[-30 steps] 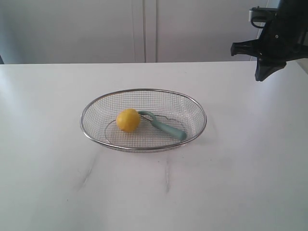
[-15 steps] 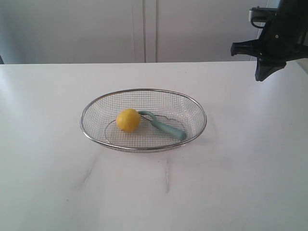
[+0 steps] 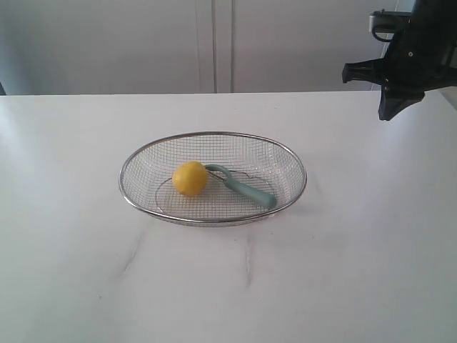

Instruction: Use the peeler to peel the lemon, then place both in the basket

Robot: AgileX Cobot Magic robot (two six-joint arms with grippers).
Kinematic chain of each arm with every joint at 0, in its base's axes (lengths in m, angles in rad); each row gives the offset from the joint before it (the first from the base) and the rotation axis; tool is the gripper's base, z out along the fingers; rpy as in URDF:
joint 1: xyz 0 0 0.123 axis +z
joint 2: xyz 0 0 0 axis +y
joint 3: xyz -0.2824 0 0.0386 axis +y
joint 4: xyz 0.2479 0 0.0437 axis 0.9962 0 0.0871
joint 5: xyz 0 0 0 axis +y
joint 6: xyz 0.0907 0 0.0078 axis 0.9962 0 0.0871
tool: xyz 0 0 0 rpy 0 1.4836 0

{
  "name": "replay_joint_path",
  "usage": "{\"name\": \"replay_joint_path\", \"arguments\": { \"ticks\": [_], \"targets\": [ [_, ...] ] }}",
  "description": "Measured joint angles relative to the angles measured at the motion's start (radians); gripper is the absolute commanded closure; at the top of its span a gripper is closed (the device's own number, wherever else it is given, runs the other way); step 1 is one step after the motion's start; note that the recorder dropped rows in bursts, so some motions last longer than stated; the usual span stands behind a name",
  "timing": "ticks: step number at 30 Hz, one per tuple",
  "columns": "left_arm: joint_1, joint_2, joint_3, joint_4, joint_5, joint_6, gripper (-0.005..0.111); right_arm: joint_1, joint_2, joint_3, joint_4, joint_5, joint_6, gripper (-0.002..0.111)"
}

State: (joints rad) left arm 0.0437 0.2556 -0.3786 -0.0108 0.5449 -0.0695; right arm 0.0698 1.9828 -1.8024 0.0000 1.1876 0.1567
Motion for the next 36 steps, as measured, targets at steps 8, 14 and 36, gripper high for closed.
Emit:
{"name": "replay_joint_path", "arguments": {
  "ticks": [8, 14, 36],
  "targets": [
    [0.000, -0.094, 0.084, 0.011, -0.013, 0.000, 0.107, 0.000, 0.000, 0.000, 0.000, 0.000, 0.000, 0.108],
    [0.000, -0.144, 0.165, 0.011, -0.052, 0.000, 0.107, 0.000, 0.000, 0.000, 0.000, 0.000, 0.000, 0.108],
    [0.000, -0.251, 0.370, 0.055, -0.218, 0.034, 0.107, 0.000, 0.000, 0.000, 0.000, -0.026, 0.000, 0.108]
  ]
}}
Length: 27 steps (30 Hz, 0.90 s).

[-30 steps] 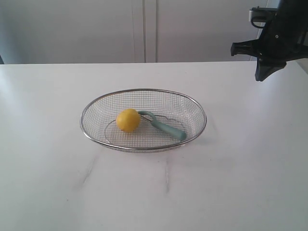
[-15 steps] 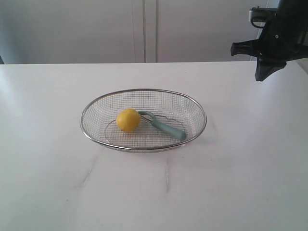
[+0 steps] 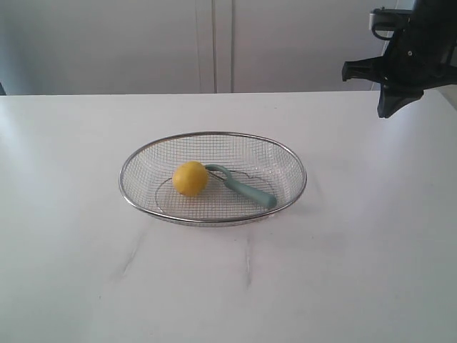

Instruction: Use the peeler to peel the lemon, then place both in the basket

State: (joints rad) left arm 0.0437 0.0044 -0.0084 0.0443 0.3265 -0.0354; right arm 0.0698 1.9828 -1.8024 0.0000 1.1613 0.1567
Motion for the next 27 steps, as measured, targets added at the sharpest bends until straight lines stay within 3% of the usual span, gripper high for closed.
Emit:
{"name": "replay_joint_path", "arguments": {
  "ticks": [27],
  "targets": [
    [0.000, 0.000, 0.002, 0.000, -0.014, 0.010, 0.107, 0.000, 0.000, 0.000, 0.000, -0.025, 0.000, 0.108]
  ]
}}
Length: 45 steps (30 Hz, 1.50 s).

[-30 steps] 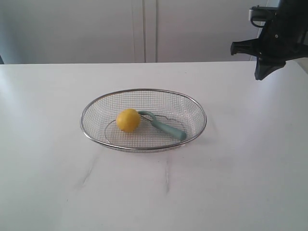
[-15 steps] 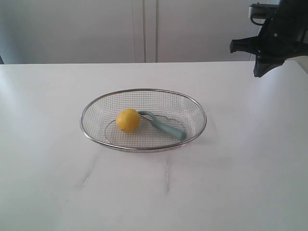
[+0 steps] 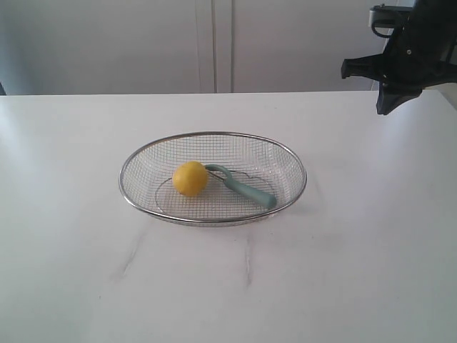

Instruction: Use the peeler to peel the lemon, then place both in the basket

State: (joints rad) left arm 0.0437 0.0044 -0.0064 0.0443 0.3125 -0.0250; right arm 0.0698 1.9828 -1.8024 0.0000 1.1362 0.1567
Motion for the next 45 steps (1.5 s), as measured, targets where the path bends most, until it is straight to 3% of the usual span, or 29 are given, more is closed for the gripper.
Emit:
{"name": "replay_joint_path", "arguments": {
  "ticks": [36, 45],
  "targets": [
    [0.000, 0.000, 0.000, 0.000, -0.002, 0.000, 0.107, 0.000, 0.000, 0.000, 0.000, -0.028, -0.003, 0.108],
    [0.000, 0.000, 0.000, 0.000, -0.002, 0.000, 0.107, 0.000, 0.000, 0.000, 0.000, -0.108, -0.162, 0.108]
  ]
}}
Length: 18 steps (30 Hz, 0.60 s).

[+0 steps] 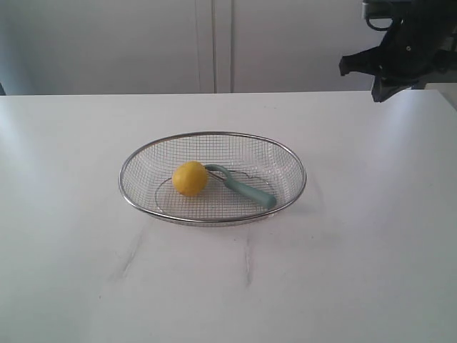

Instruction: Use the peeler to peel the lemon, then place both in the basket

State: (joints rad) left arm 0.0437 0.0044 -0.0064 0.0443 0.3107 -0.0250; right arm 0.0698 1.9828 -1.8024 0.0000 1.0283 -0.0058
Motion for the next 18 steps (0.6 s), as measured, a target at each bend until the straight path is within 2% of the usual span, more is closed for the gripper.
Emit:
{"name": "replay_joint_path", "arguments": {
  "ticks": [6, 18],
  "targets": [
    [0.000, 0.000, 0.000, 0.000, 0.000, 0.000, 0.107, 0.000, -0.038, 0.006, 0.000, -0.072, -0.031, 0.108],
    [0.000, 0.000, 0.000, 0.000, 0.000, 0.000, 0.107, 0.000, -0.196, 0.179, -0.026, -0.196, -0.033, 0.108]
  ]
}}
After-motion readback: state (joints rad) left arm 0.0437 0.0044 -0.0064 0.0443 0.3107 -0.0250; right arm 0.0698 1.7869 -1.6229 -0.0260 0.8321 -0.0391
